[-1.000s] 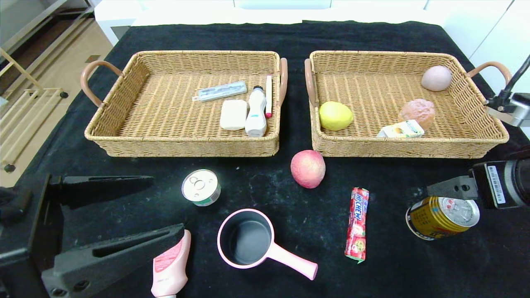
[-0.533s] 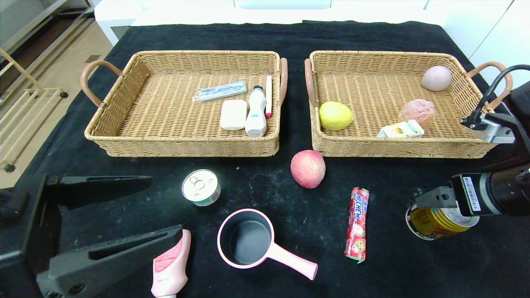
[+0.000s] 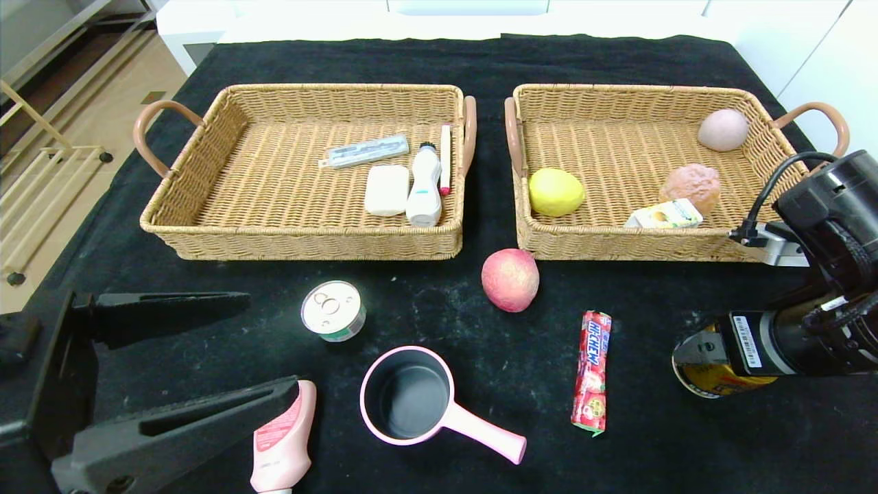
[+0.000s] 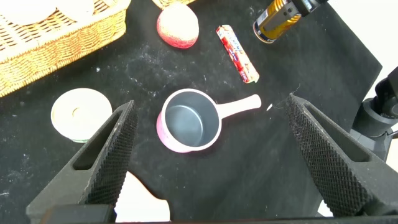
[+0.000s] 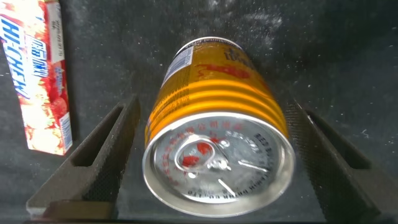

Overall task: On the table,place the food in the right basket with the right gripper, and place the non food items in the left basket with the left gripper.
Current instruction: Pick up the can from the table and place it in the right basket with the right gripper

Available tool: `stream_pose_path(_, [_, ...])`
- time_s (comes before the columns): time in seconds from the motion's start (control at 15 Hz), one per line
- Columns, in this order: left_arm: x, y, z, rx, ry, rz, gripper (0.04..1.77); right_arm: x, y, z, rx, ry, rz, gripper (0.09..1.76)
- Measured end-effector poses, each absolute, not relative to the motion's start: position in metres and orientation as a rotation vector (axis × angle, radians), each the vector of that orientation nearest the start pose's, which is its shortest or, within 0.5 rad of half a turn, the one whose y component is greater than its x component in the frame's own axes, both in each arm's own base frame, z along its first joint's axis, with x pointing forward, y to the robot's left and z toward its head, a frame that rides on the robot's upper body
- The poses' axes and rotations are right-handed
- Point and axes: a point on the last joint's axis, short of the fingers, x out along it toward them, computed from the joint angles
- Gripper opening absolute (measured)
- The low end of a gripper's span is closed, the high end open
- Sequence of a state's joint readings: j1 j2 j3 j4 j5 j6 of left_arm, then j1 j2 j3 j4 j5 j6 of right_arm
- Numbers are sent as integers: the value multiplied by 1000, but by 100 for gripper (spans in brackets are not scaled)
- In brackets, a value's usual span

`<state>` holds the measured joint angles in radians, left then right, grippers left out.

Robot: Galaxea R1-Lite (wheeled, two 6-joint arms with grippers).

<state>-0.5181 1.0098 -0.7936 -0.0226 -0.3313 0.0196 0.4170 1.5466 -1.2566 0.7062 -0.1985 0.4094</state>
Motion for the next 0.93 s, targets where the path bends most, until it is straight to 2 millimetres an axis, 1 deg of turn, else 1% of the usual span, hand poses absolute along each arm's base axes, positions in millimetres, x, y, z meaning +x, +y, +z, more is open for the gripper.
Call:
stream_pose_path(0.4, [104,-68,272,43,177,-848,172,226,95,229,91,993,-22,171])
stream_pose_path(0.93, [104,-68,272,50,177,-847,172,228,96,228,91,996,-25,171])
